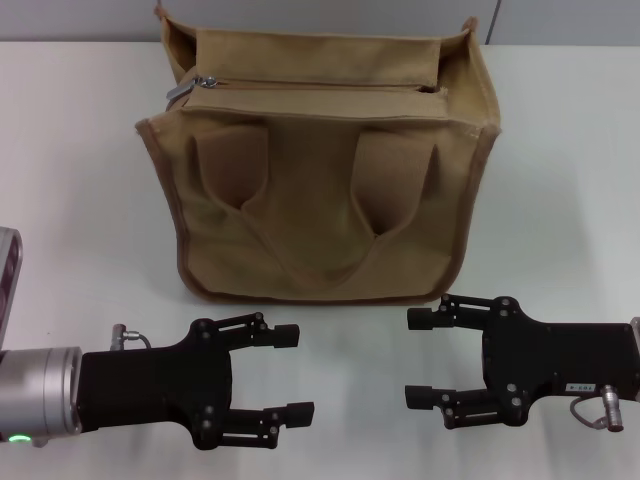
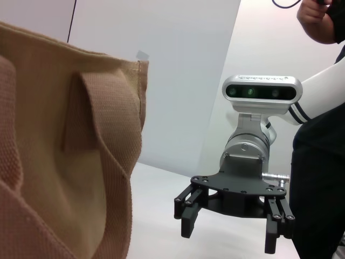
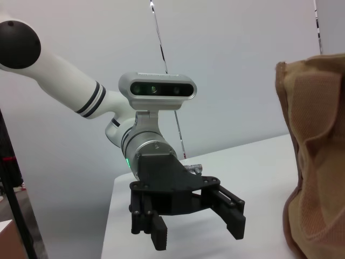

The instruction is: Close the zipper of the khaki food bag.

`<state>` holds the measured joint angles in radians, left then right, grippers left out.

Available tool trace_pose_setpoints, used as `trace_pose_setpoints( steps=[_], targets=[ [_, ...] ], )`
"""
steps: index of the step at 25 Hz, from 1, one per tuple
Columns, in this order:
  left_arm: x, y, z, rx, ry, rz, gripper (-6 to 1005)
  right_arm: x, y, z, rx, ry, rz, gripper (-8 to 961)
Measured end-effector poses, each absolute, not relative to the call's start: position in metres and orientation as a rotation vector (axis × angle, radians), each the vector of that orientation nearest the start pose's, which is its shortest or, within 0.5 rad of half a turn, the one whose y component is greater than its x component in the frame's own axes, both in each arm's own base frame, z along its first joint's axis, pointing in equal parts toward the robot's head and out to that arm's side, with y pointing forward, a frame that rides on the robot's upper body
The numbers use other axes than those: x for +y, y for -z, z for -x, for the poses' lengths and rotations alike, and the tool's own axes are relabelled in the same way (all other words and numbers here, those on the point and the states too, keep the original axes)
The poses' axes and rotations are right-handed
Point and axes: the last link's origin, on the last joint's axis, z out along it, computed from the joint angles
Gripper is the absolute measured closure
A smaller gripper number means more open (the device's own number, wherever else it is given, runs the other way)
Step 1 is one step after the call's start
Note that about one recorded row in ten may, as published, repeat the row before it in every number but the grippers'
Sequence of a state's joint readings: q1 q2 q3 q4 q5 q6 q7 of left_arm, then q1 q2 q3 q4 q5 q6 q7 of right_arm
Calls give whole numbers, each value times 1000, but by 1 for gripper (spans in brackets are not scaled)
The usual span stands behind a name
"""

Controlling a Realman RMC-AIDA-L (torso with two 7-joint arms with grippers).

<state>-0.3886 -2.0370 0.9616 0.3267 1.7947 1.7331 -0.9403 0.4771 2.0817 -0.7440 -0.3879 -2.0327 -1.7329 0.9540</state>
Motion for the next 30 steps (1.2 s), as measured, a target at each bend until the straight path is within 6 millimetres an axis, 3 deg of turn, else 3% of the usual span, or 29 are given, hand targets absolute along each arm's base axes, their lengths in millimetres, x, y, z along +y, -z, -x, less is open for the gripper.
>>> trace_pose_setpoints(
  steps=[15, 21, 24, 25, 27, 28, 30],
  targets=[
    [229, 42, 286, -433, 1002, 2901, 179, 254, 48, -270, 333, -910, 2962, 143],
    [234, 24, 271, -339, 1198, 2814, 182, 254, 48, -270, 332, -910, 2962, 144],
    [241, 2, 259, -215, 1392, 2594, 184, 253, 48, -271, 335, -910, 2961, 144],
    [241, 2, 259, -215, 1392, 2594, 184, 253, 48, -271, 336, -910, 2961, 144],
    [249, -14, 258, -205, 1471, 2393, 185, 253, 48, -271, 338, -910, 2960, 144],
    [249, -14, 258, -205, 1471, 2393, 186, 253, 48, -271, 338, -910, 2960, 144],
    [253, -28, 264, -213, 1497, 2225, 187, 252, 48, -271, 339, -910, 2959, 143]
  ],
)
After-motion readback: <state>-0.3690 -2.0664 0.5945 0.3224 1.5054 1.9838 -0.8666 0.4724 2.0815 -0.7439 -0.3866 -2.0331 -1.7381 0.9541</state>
